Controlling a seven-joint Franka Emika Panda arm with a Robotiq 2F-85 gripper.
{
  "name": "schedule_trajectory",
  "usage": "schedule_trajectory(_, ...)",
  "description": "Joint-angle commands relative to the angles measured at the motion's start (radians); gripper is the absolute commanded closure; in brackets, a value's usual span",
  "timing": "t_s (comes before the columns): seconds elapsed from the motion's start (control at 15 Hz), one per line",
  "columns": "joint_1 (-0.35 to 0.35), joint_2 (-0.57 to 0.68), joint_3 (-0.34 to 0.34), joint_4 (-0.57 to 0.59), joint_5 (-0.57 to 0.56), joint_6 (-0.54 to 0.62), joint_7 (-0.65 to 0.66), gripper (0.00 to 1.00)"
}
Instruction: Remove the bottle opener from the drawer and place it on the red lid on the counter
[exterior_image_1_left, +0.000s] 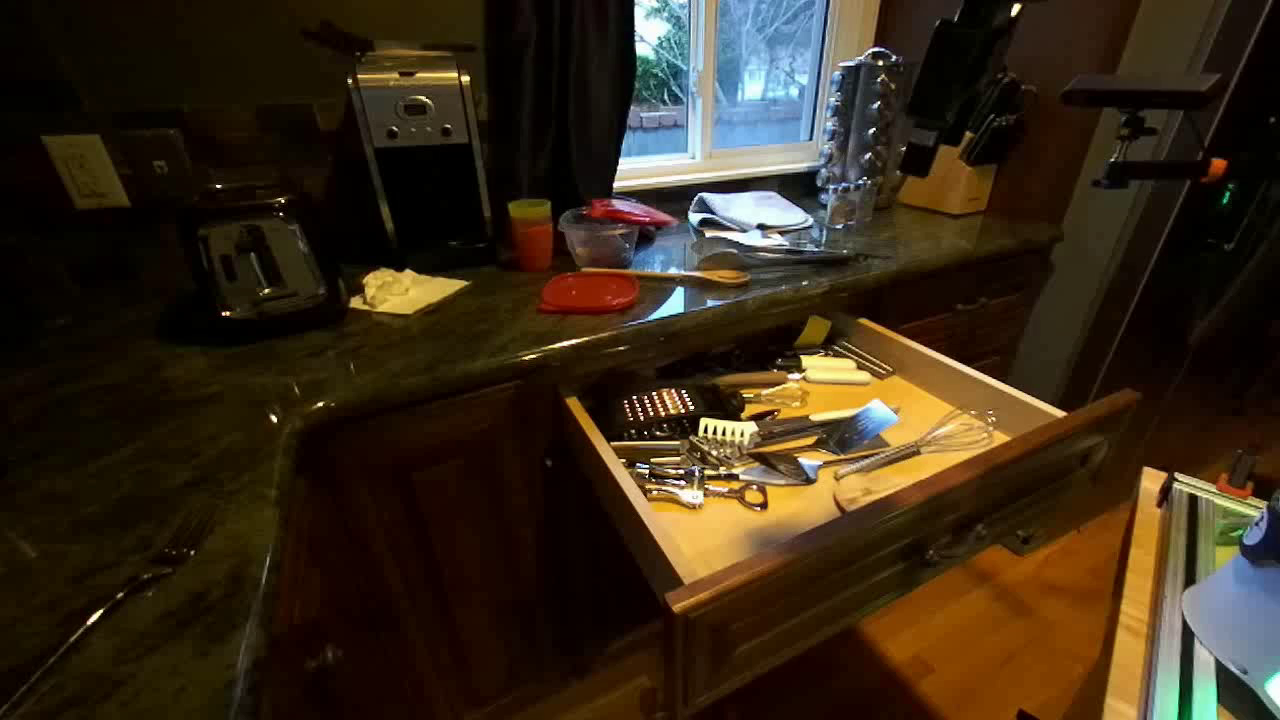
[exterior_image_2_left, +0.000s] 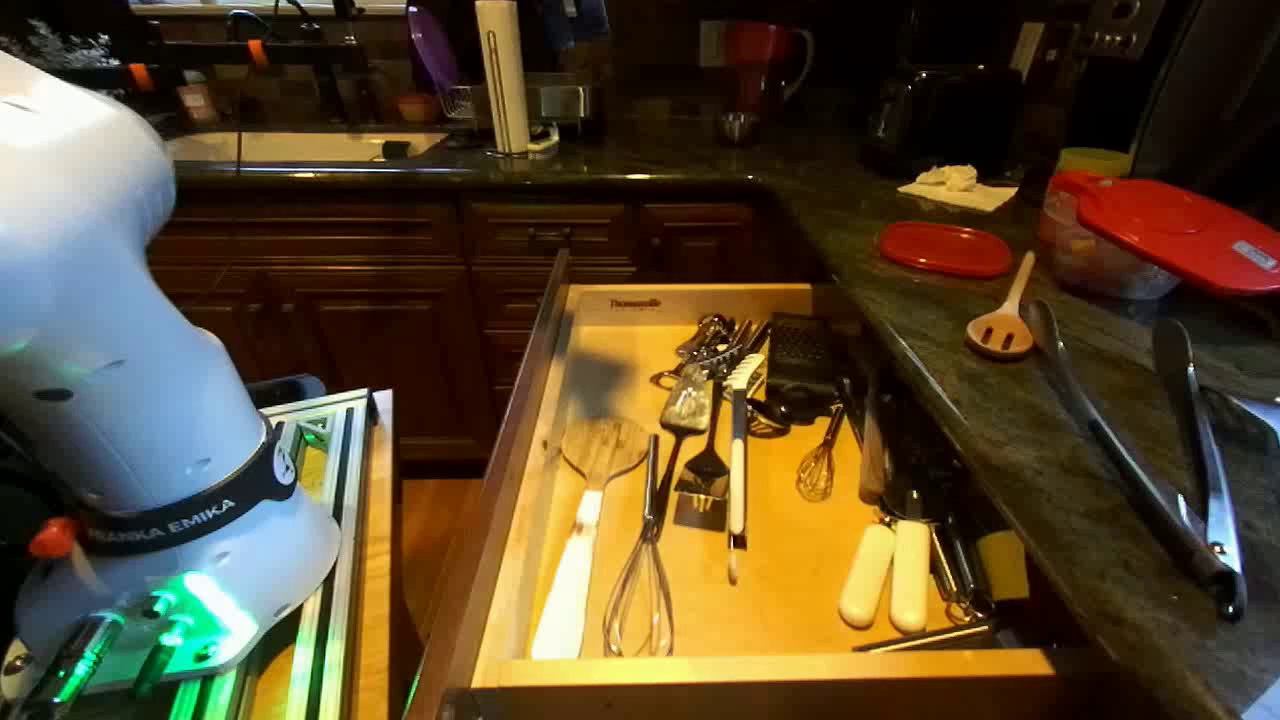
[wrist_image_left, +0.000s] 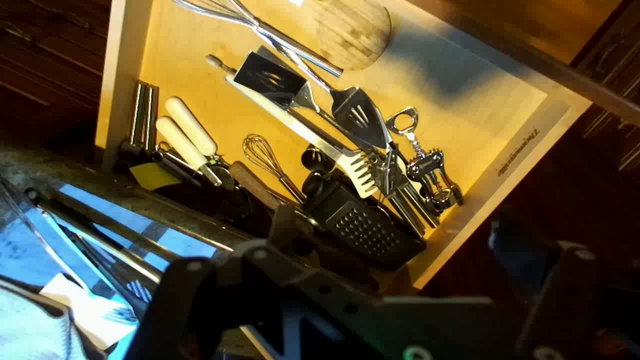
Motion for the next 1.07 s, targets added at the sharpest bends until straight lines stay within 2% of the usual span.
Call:
schedule_trajectory(0.0,0.017,0.004,-0.012,0.002,-0.011,-0.002,0.010,0.00)
schedule_trajectory(0.47,0.017,0.004,-0.012,0.002,-0.011,-0.002,0.010,0.00)
schedule_trajectory(0.67,0.057,0.082,-0.003,0.008,0.008,0.133,-0.046,0.00)
schedule_trajectory(1.0,0.093,0.259,0.015,-0.009,-0.001,0.427,-0.064,0.00)
